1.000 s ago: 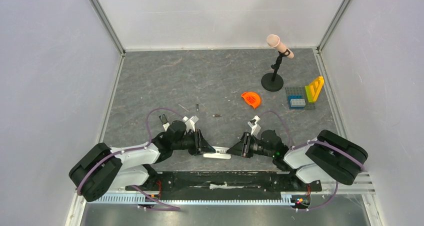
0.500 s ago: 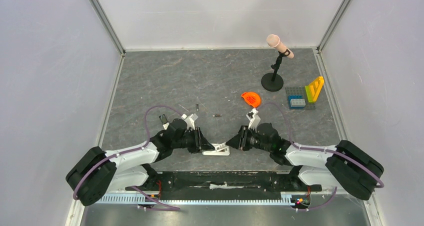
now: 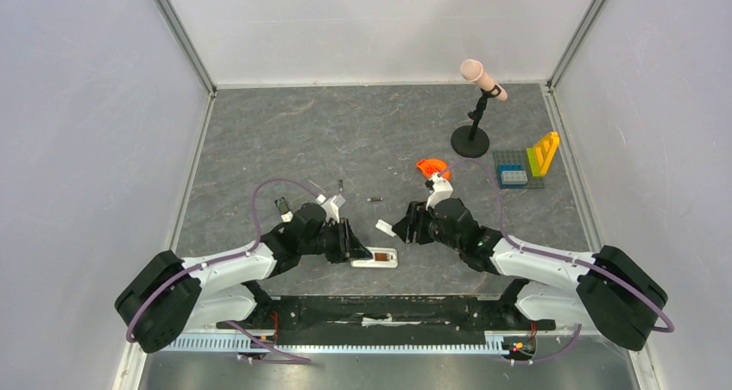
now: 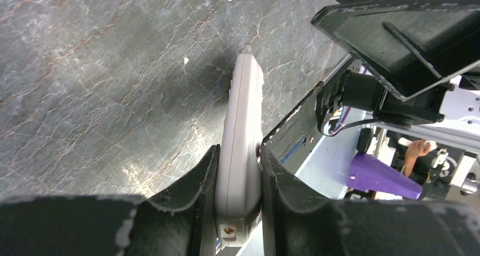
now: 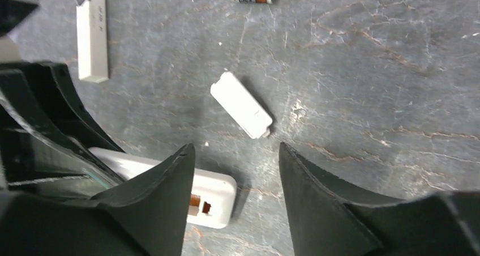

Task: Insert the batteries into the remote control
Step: Remove the battery cover from the remote control, then adjust the remote control.

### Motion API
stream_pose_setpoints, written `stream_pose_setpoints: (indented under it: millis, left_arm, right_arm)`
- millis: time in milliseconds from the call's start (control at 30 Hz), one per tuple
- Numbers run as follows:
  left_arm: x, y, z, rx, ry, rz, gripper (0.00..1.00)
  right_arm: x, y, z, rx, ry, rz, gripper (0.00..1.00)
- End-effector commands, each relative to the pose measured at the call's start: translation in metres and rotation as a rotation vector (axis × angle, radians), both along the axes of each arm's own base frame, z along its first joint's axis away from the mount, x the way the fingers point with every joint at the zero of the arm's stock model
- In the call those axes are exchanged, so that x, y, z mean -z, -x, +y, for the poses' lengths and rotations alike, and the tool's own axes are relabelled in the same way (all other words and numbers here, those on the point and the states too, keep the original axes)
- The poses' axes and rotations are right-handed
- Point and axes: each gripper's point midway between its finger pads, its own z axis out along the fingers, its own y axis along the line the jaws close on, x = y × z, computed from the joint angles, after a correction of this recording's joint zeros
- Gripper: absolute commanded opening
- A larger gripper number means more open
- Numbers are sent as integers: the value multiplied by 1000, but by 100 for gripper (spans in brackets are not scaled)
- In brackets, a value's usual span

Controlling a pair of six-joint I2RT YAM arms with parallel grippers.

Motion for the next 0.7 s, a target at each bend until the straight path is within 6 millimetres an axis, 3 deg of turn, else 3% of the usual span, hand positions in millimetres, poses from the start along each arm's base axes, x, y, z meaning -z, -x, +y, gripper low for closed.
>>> stream_pose_setpoints:
  millis: [0,133,300,433,533,667]
  left_arm:
    - [25,5,22,54,-165,-44,2]
    - [-6,11,10,171,-104,-98,2]
    - [-69,28,-1,366,-3,-199,2]
    - [-108,39,-1,495,50,-312,2]
    - [-122,49,-1,581,89,-353,2]
    - [-132,54,-1,652,103,-381,2]
  right_arm:
    - [-23,0,5,-98,40,-90,62]
    - [-45,25,19,-310,-2,-161,79]
    - [-75,72,32,-637,-80,-255,89]
    - [-89,103,35,-839,-128,-281,90]
    - [-97,114,35,-908,-161,-291,89]
    - [-108,127,37,-975,-211,-284,72]
